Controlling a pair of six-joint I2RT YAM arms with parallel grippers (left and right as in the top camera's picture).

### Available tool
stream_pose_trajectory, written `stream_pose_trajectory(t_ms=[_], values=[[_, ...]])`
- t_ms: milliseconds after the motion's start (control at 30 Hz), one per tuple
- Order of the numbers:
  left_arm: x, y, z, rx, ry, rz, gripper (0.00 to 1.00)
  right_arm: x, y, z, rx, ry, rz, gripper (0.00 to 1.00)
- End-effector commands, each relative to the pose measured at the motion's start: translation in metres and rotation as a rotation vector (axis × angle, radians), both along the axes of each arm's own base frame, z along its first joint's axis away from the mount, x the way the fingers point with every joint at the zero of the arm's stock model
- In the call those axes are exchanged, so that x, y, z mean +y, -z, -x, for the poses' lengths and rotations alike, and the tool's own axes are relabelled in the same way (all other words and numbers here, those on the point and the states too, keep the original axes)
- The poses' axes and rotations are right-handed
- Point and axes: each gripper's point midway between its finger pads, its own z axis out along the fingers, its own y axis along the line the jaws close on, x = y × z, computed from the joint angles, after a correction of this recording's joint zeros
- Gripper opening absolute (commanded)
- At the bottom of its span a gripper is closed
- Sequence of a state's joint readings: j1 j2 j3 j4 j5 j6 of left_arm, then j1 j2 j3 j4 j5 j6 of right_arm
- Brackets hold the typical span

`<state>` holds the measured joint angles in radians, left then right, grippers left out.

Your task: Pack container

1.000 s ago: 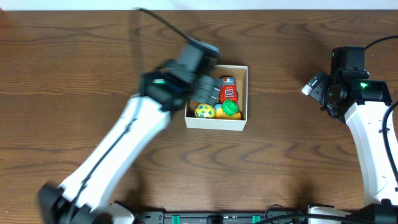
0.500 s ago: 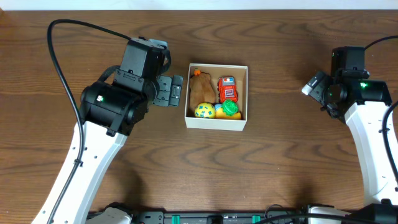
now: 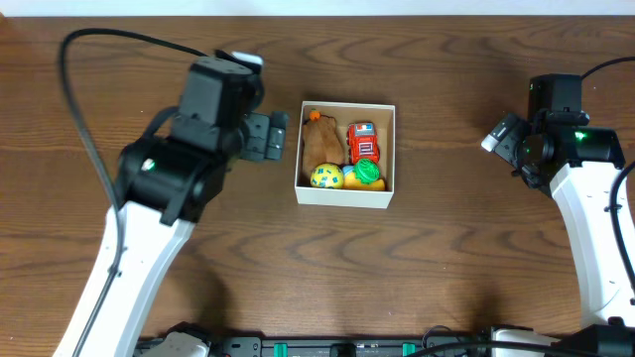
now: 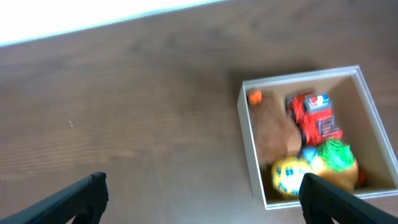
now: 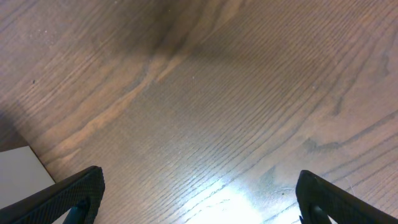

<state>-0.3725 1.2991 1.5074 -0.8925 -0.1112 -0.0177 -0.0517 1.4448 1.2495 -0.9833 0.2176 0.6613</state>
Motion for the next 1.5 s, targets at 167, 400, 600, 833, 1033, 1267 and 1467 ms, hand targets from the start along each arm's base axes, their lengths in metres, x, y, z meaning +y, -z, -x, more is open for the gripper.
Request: stream_pose_trajectory(t_ms=[167, 400, 600, 833, 1033, 1267, 1467], values=[[0.059, -0.036, 0.049, -0.161, -0.072, 0.07, 0.98, -0.004, 0.001, 0.001, 0.008, 0.007, 0.011, 0.99], [0.09, 0.008, 0.088, -0.23, -0.116, 0.015, 0.98, -0.004, 0.001, 0.001, 0.008, 0.007, 0.011, 0.99], [0.092, 0.07, 0.104, -0.304, -0.114, 0.021, 0.98, -0.004, 0.001, 0.001, 0.008, 0.007, 0.011, 0.99], [0.092, 0.126, 0.117, -0.333, -0.126, 0.05, 0.98, -0.004, 0.001, 0.001, 0.008, 0.007, 0.011, 0.99], [0.092, 0.149, 0.124, -0.354, -0.127, 0.06, 0.98, -0.004, 0.001, 0.001, 0.008, 0.007, 0.011, 0.99], [0.092, 0.163, 0.126, -0.361, -0.129, 0.064, 0.98, -0.004, 0.001, 0.001, 0.008, 0.007, 0.011, 0.99], [0.092, 0.169, 0.126, -0.355, -0.129, 0.063, 0.98, -0.004, 0.001, 0.001, 0.008, 0.007, 0.011, 0.99]])
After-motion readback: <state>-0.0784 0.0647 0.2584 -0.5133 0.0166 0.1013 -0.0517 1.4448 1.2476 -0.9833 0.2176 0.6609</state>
